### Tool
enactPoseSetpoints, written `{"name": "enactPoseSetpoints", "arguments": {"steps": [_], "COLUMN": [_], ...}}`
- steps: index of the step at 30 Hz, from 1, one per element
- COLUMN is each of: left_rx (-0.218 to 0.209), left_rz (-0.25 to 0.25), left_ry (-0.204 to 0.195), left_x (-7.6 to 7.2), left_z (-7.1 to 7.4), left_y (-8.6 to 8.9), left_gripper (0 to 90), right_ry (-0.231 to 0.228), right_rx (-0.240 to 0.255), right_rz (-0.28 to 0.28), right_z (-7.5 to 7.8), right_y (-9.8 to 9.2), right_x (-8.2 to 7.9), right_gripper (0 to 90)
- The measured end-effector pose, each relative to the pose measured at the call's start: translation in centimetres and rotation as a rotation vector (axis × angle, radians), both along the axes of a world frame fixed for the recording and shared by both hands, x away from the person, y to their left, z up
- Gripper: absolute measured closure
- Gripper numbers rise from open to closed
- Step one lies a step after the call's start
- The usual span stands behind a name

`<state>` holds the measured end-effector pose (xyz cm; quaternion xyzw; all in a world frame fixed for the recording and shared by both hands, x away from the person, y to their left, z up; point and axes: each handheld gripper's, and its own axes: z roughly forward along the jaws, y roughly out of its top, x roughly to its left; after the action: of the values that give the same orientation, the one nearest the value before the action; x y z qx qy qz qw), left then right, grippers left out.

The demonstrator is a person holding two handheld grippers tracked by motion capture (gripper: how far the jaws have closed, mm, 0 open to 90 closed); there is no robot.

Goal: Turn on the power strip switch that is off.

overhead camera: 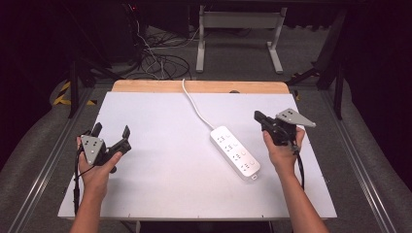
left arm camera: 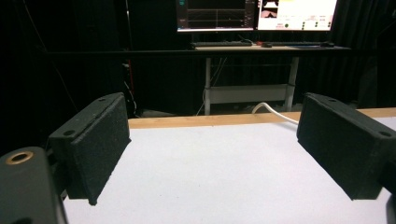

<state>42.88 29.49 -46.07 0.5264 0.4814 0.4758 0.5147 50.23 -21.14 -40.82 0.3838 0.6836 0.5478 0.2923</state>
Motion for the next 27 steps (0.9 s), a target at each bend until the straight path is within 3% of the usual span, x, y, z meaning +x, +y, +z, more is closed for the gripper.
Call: {"name": "enactPoseSetpoints", "arguments": {"steps": [4,11,16,19,23,24,26,27], "left_rx": [0.001,-0.009,-0.007,-0.016,-0.01,-0.013,-0.015,-0.014], "left_rz": [0.0,0.002,0.0,-0.002,-0.002,-0.003,-0.004,-0.004], "left_ry": [-0.002,-0.005,-0.006,-0.006,-0.006,-0.006,-0.008,-0.007], "left_x": [0.0,0.0,0.1,0.2,0.1,0.1,0.1,0.1], "left_z": [0.1,0.1,0.1,0.1,0.1,0.1,0.1,0.1], "left_y": [0.0,0.1,0.0,0.0,0.0,0.0,0.0,0.0], "left_gripper": [10.0,10.2,10.2,10.2,10.2,10.2,10.2,10.2], "right_ry": [-0.032,-0.071,-0.086,-0.087,-0.096,-0.077,-0.084,-0.099], "right_rx": [0.049,0.087,0.115,0.129,0.14,0.153,0.162,0.152], "right_rz": [-0.05,-0.131,-0.191,-0.213,-0.265,-0.281,-0.304,-0.314], "right_z": [0.5,0.1,-0.6,-1.0,-1.5,-1.6,-1.7,-1.7], "right_y": [-2.3,-5.4,-6.2,-6.5,-6.4,-6.3,-6.2,-6.0], "right_x": [-0.9,-3.0,-3.6,-3.4,-2.8,-2.6,-2.4,-2.3], "right_gripper": [90.0,90.0,81.5,65.2,28.1,21.6,11.4,10.5]}}
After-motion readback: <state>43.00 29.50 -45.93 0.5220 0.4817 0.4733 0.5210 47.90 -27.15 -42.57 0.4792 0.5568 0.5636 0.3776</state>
